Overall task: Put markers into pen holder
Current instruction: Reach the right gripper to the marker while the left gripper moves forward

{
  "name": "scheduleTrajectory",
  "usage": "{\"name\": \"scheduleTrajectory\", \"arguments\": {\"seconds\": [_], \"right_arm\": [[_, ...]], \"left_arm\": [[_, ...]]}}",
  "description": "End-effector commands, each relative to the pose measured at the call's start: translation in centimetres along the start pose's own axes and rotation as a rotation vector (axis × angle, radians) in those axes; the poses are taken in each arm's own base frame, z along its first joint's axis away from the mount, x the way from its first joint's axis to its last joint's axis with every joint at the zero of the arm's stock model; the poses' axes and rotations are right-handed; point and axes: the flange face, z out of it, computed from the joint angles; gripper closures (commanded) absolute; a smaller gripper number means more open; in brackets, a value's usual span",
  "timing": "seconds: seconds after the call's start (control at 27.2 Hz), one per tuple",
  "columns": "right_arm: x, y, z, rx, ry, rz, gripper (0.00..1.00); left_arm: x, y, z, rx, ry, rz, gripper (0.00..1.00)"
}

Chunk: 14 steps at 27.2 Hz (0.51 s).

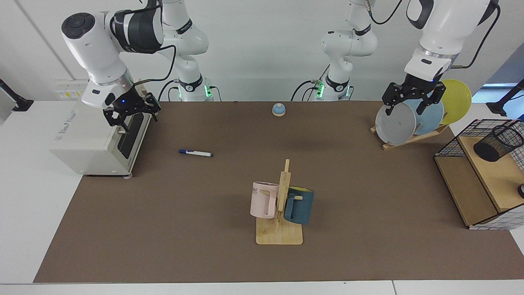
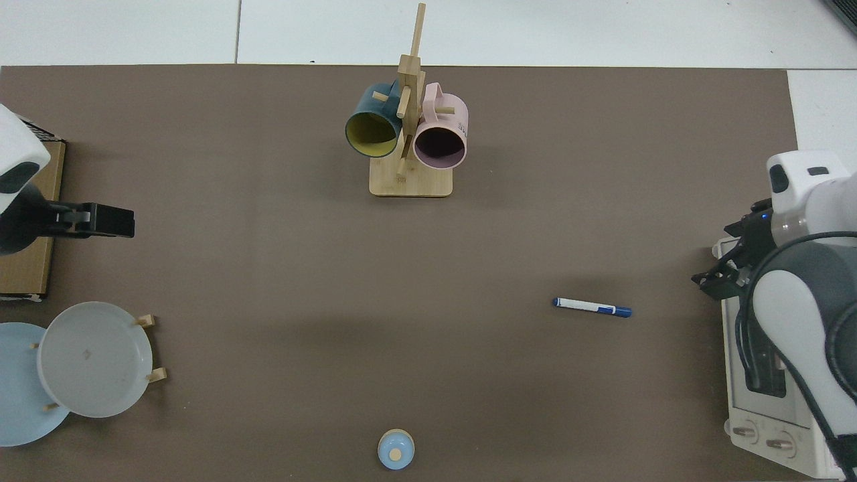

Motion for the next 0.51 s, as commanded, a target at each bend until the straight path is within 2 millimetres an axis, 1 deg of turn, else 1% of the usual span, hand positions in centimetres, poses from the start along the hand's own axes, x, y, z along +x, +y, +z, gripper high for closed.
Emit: {"name": "scheduleTrajectory", "arguments": {"seconds": [0.0, 0.15, 0.22, 0.26, 0.29, 0.37, 0.44, 0.48], "right_arm": [[1.9, -0.6, 3.4, 0.002, -0.006, -0.241, 0.00], [2.4, -1.5, 5.8, 0.029, -0.014, -0.257, 0.00], [2.9, -2.6, 7.4, 0.045, -0.018, -0.275, 0.00], [3.2, -3.0, 8.0, 0.042, -0.017, -0.290, 0.00], [3.1, -3.2, 8.8, 0.040, -0.017, -0.294, 0.00], [2.9, -3.7, 10.3, 0.043, -0.019, -0.300, 0.00], [2.7, -4.0, 11.5, 0.045, -0.021, -0.301, 0.00], [2.7, -4.2, 11.9, 0.048, -0.023, -0.301, 0.00]], "left_arm": [[-0.3, -0.1, -0.5, 0.000, 0.001, -0.006, 0.00], [-0.4, -0.1, -0.5, 0.000, -0.001, -0.006, 0.00], [-0.4, 0.0, -0.5, -0.005, -0.005, -0.006, 0.00], [-0.7, 0.3, -0.3, -0.006, -0.025, 0.003, 0.00], [-1.2, 0.7, -0.2, -0.010, -0.060, 0.015, 0.00], [-1.7, 1.4, -0.2, -0.014, -0.078, 0.036, 0.00], [-1.6, 2.5, -0.2, -0.022, -0.067, 0.060, 0.00], [-1.7, 4.1, -0.3, -0.030, -0.059, 0.090, 0.00]]}}
